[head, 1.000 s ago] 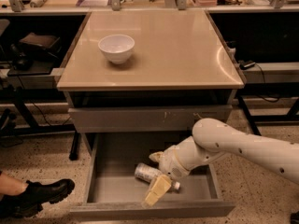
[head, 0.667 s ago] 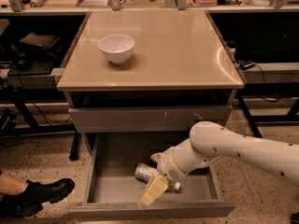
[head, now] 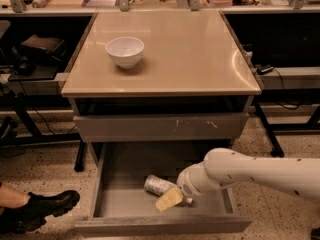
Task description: Pick blue plastic bottle from middle drawer and place on counter
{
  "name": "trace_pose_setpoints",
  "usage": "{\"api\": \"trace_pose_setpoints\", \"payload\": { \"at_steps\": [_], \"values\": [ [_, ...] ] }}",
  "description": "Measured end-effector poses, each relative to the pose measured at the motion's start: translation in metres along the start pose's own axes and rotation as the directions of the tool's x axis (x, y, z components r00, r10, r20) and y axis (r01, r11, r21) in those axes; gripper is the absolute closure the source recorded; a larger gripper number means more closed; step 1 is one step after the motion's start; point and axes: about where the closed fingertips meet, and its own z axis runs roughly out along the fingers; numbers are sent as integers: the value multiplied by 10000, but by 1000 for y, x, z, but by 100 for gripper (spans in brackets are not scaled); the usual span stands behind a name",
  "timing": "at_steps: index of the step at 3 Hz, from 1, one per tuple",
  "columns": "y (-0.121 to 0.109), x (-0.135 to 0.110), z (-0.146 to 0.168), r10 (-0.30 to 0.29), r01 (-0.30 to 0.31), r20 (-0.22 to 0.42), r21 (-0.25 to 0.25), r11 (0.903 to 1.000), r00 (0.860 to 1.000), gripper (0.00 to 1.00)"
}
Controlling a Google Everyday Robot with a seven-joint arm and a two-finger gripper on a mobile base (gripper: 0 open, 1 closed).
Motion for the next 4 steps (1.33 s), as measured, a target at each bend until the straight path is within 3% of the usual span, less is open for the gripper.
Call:
{"api": "trace_pose_setpoints", "payload": {
  "at_steps": [1,2,3,4],
  "values": [
    [-16,-13,0,477,-508,564,553,9972,9973,0],
    [-16,-13,0,475,-507,564,553,9972,9973,0],
    [-7,-19,32,414,-440,439,610,9972,9982,0],
    [-10,8,71,1602,-1593,15,1165,9803,9871,0]
  ]
}}
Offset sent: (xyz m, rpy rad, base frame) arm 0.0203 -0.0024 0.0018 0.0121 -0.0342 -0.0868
